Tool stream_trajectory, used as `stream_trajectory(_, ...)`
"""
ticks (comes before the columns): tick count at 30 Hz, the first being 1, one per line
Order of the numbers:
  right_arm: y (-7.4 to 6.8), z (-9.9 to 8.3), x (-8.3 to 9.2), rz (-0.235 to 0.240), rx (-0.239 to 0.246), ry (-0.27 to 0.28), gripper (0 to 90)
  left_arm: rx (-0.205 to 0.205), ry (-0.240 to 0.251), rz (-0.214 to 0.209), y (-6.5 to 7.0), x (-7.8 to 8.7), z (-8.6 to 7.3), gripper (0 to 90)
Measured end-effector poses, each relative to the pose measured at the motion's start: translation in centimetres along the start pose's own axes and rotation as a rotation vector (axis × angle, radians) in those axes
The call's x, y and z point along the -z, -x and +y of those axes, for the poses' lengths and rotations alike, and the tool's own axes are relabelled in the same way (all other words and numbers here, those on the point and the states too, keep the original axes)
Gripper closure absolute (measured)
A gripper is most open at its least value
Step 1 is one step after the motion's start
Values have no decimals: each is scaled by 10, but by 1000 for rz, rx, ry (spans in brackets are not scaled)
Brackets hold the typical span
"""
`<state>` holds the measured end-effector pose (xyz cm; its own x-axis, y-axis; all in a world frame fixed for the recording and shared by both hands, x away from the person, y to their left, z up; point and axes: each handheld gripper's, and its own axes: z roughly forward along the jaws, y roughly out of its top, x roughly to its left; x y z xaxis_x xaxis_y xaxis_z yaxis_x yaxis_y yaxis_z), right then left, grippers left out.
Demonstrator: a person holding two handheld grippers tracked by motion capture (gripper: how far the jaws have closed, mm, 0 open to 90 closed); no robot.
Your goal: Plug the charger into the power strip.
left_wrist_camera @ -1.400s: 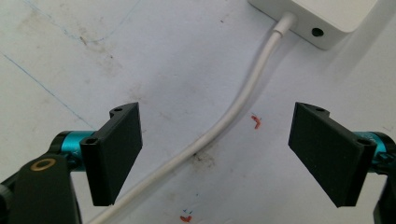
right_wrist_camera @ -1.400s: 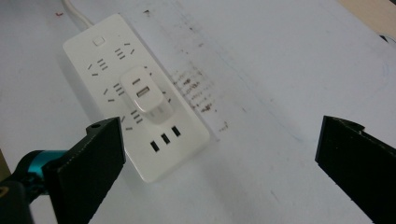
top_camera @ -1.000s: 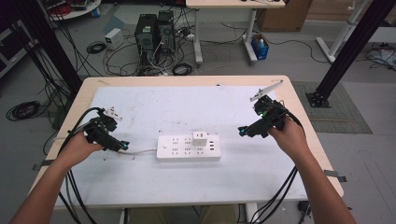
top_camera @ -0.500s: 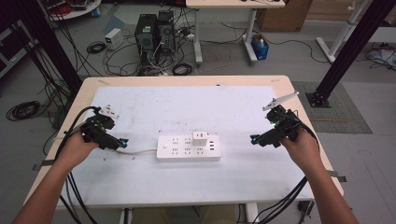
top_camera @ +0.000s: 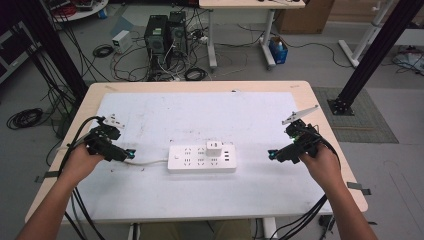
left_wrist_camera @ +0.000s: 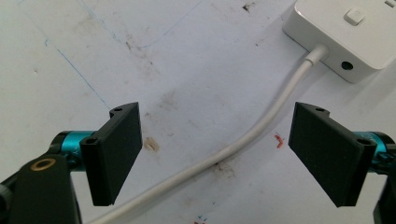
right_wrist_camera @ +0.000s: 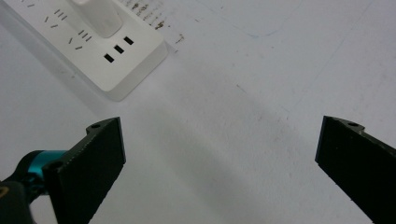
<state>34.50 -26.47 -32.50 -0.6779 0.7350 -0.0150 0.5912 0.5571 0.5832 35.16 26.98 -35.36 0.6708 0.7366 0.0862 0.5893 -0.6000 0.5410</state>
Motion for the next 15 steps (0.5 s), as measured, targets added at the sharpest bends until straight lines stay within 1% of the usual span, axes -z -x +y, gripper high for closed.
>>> stream_trajectory(2,0,-2,0,3,-2,2,9,-5,-6,-1,1,-1,0,176)
stream_trajectory(8,1,-8,0,6,-18,12,9,0,2,2,4,0,0,176)
stream_trajectory(11,0,-11,0,8,-24,14,9,-8,4,-2,5,-1,0,176)
stream_trajectory(15,1,-14,0,12,-25,17,9,-2,13,-1,6,-2,0,176)
